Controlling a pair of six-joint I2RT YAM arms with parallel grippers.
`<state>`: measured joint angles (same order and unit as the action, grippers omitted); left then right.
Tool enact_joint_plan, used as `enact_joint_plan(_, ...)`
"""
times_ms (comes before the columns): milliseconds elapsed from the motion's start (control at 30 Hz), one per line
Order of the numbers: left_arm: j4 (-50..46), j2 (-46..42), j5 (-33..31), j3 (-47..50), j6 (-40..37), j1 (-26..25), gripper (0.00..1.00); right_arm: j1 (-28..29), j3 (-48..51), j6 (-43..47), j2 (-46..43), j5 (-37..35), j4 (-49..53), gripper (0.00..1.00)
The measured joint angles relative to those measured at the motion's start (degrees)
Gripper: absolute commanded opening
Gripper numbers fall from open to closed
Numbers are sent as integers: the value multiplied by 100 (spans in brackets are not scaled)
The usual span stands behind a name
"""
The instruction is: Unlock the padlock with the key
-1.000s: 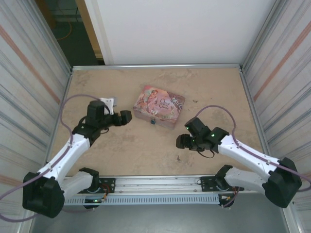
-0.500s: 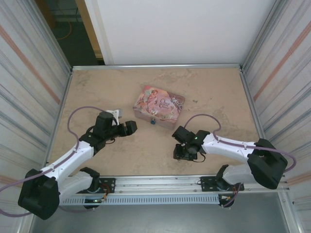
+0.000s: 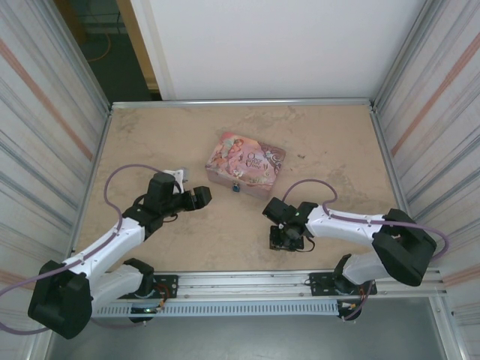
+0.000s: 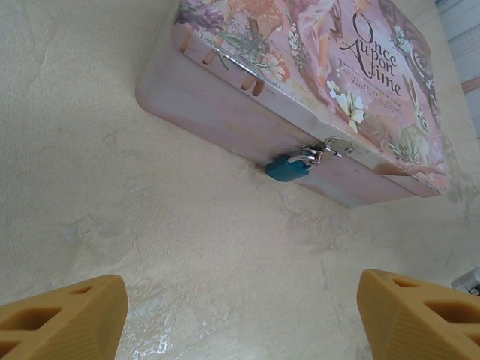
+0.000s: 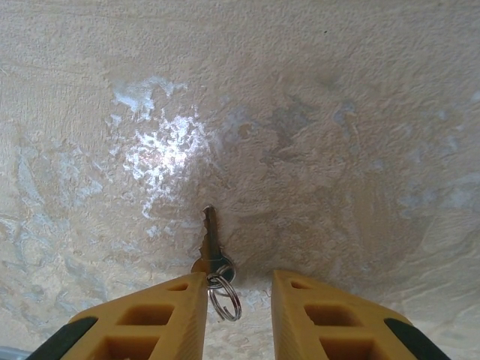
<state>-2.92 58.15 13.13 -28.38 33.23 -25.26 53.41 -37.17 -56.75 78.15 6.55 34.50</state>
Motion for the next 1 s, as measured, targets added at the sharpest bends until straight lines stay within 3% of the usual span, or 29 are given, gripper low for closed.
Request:
enact_joint_plan(367, -85, 120, -111, -74, -20, 0, 81, 37, -140, -31, 208, -20, 46, 17)
enact_joint_plan(600, -201, 142, -164, -109, -42, 0, 82, 136, -275, -127, 348, -4, -122, 0)
enact_joint_plan(800, -243, 142, -229, -166, -46, 0, 84, 133, -275, -39, 175, -219, -168, 0)
enact_joint_plan(1000, -146, 131, -61, -485, -48, 7, 85, 87, -275, 389, -614, -560, -573, 0)
